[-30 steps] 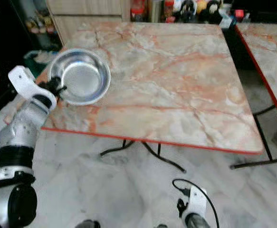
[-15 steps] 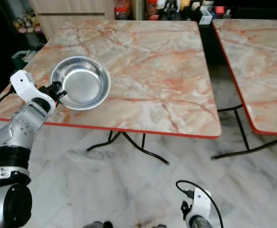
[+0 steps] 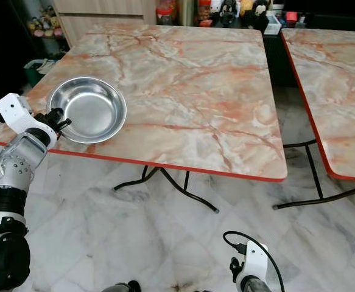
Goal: Setting the table
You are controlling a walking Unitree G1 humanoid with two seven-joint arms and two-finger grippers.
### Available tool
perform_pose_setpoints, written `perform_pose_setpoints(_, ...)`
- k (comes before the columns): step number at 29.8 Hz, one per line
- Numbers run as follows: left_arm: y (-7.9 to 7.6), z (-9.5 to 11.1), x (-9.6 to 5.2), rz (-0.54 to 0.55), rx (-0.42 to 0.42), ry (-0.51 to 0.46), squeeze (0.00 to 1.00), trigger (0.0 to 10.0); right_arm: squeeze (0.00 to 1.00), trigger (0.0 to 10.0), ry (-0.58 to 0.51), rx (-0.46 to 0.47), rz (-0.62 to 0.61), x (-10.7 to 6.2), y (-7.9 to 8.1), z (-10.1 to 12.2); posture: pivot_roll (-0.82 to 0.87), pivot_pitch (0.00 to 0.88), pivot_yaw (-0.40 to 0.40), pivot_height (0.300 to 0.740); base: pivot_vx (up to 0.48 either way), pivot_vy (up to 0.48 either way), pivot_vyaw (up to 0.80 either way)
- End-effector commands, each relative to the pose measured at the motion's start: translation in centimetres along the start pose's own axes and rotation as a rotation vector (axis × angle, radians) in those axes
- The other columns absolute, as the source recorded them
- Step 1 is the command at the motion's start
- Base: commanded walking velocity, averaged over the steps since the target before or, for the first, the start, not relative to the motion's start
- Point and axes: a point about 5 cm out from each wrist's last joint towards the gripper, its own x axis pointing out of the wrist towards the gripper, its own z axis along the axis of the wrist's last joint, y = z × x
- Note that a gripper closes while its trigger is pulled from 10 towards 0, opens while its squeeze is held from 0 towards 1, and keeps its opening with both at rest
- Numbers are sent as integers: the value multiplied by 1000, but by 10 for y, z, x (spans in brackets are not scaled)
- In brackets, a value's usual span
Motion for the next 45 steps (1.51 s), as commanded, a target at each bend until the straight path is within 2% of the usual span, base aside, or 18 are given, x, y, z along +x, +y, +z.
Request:
perform_pose_setpoints(1, -5, 11, 2, -20, 11, -40, 0, 10000, 0, 10000, 22, 6, 3, -1, 0, -4, 82, 110, 17, 740, 300, 0, 0)
perform_pose_setpoints(25, -12, 7, 0, -71, 10, -24, 0, 10000, 0, 10000, 23, -6, 13, 0, -1, -3, 81, 120, 11, 740, 271, 0, 0)
perform_pose_setpoints(30, -10, 2, -3, -80, -60, 66, 0, 10000, 0, 10000, 27, -7, 15, 0, -1, -3, 82, 125, 14, 740, 0, 0, 0)
perform_pose_setpoints(36, -9, 0, -8, -96, -85, 149, 0, 10000, 0, 10000, 30, -8, 19, 0, 0, -4, 84, 127, 15, 740, 0, 0, 0)
perform_pose_setpoints(45, -18, -12, -10, -129, -61, 317, 0, 10000, 0, 10000, 35, -25, 31, 0, 0, -3, 85, 128, 18, 740, 0, 0, 0)
